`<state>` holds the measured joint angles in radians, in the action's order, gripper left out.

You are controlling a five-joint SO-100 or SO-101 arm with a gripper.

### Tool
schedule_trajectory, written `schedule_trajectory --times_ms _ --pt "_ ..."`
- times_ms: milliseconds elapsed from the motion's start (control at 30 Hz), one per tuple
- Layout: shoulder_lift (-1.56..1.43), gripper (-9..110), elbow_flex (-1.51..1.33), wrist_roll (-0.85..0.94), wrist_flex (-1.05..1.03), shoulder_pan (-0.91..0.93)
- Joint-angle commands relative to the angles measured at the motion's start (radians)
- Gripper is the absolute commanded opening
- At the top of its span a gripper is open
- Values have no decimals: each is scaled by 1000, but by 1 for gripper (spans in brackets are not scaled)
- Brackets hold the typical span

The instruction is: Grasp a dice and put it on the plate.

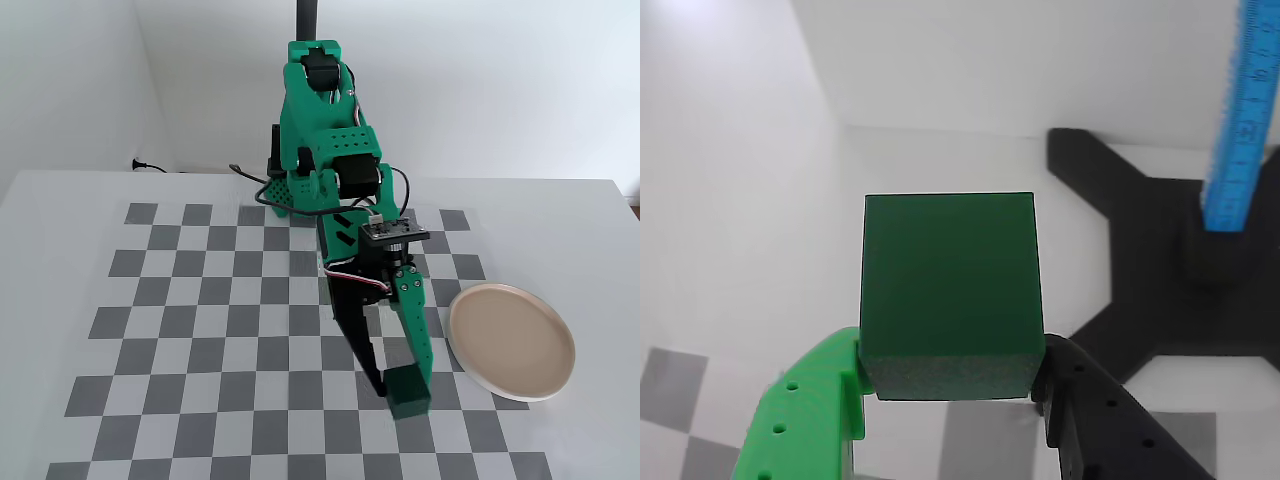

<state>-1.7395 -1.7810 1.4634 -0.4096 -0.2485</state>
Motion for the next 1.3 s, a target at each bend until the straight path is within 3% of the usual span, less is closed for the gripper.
schedule_trajectory --times_ms 0,733,1267 --pt "-153 -4 -3 11 15 -78" --pt "-114 -4 -167 48 117 -506" --pt "161 -4 -249 37 273 -701"
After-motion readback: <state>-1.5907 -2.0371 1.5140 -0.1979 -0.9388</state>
